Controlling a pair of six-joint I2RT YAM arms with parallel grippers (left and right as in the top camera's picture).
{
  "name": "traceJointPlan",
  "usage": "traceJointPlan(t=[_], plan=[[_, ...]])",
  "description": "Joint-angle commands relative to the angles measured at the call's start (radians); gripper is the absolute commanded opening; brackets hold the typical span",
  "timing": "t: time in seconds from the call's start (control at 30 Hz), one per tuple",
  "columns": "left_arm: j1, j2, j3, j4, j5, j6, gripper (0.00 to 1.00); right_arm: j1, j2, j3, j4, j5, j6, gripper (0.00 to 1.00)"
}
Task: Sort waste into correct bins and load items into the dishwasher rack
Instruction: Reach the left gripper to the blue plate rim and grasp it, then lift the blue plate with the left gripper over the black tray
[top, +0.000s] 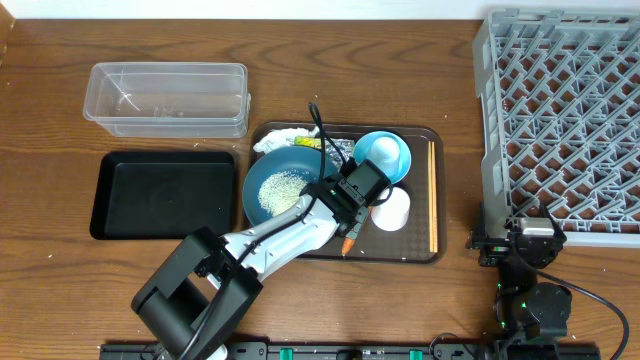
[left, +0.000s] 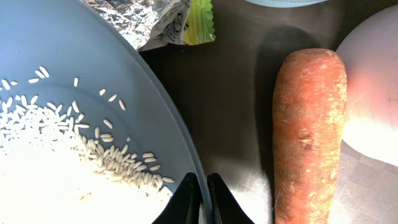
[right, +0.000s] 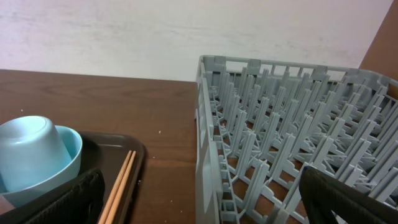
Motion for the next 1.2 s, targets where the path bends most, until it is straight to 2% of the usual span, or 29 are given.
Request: traceJointPlan(t=[0.0, 0.3, 0.73, 0.83, 1.0, 1.17], plan=[[0.0, -0.029, 0.019, 0.001, -0.004, 0.005, 0.08, -0.006, 0.0, -0.002, -0.004, -0.003, -0.009, 0.99], [0.0, -0.091, 0.019, -0.005, -0.004, 0.005, 0.06, -0.006, 0.0, -0.002, -0.004, -0.003, -0.009, 0.99], [0.0, -0.308, 0.019, -0.056, -0.004, -0.002, 0.06, -0.006, 0.0, -0.002, -0.004, -0.003, -0.009, 0.99], [0.001, -0.347, 0.019, -0.057, -0.005, 0.039, 0.06, -0.006, 0.0, -0.002, -0.004, -0.003, -0.009, 0.99], [0.014, -0.389, 0.019, -0.071, -0.129, 0.055, 0.06, -0.006, 0.0, -0.002, -0.004, -0.003, -0.009, 0.99], [0.075, -0.404, 0.019, -0.071, -0.135, 0.055, 0.06, -0.006, 0.0, -0.002, -0.004, -0.003, -0.009, 0.99]])
